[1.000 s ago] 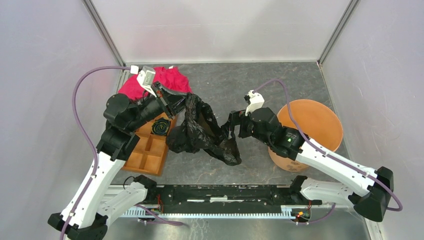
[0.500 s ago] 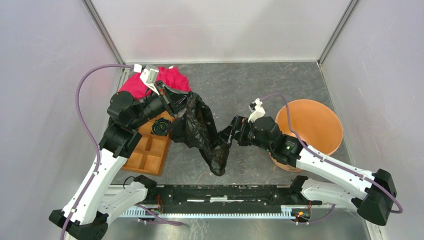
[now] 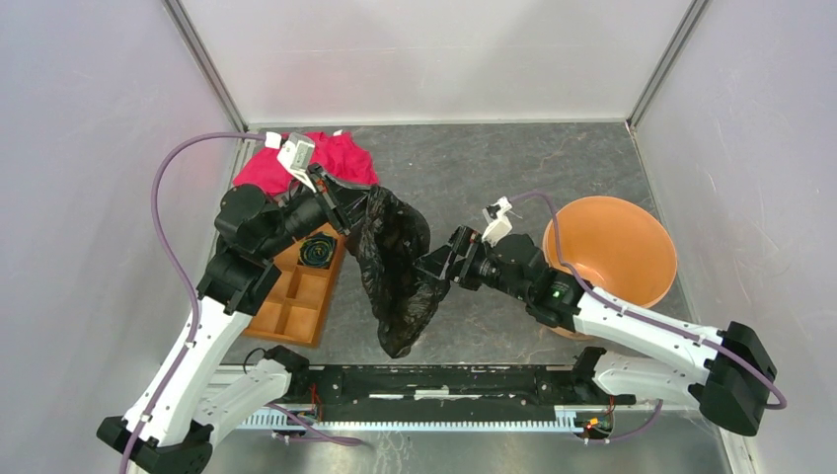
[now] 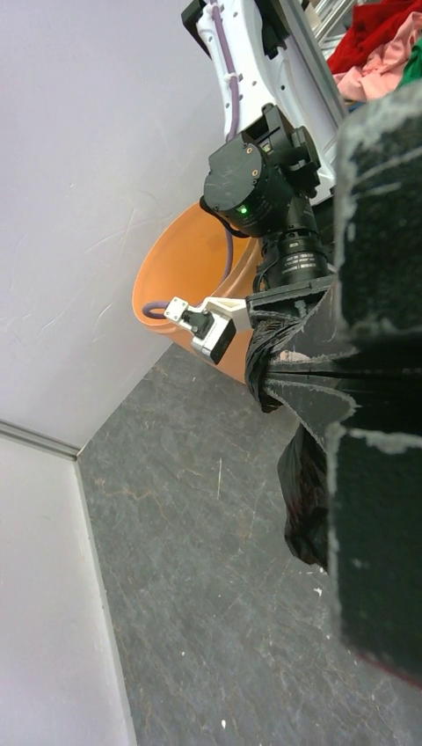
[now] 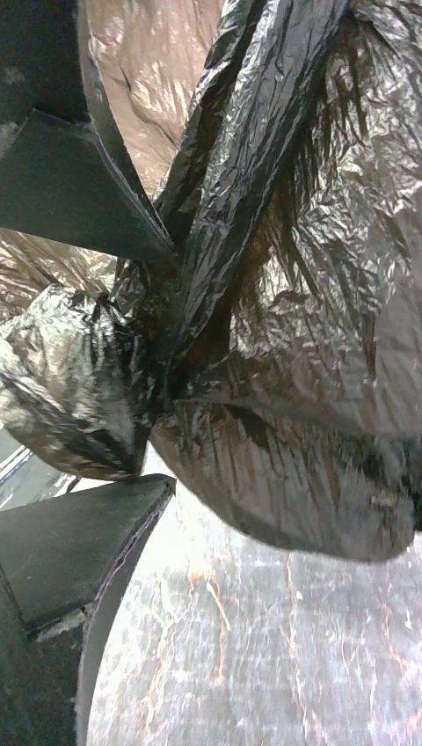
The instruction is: Put the trash bags into the trash bin
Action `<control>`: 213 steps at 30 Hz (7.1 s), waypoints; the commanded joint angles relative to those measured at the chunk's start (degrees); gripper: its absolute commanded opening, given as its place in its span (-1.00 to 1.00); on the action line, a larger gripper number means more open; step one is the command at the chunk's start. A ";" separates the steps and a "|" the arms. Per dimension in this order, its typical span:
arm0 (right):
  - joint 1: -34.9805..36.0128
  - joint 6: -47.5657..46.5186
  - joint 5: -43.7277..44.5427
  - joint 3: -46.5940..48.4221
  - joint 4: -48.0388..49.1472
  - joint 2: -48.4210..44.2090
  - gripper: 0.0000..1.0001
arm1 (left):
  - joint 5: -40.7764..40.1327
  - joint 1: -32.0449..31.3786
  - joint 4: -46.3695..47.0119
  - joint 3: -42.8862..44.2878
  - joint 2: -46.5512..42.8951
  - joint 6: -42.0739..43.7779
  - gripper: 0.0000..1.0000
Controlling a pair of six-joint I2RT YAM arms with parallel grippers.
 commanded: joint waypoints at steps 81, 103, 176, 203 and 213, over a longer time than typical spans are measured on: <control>-2.15 -56.56 6.09 28.16 -9.89 -11.21 -0.99 | -25.26 0.07 -8.00 -29.23 -24.91 -18.19 1.00; -2.18 -56.81 6.56 26.97 -11.35 -15.11 -0.99 | -14.17 0.07 0.09 -35.95 -16.70 -32.03 1.00; 4.67 -53.70 13.04 7.16 -9.99 -14.54 -0.99 | -22.07 1.88 -23.02 -3.54 -15.93 -7.30 -0.96; 4.67 -57.59 25.05 30.14 -37.64 -4.02 0.39 | -23.46 1.84 2.15 -5.32 5.16 -5.63 -0.96; 4.68 -55.47 34.83 32.04 -46.77 -12.81 0.96 | -21.82 1.85 8.96 -8.19 9.98 1.11 -0.96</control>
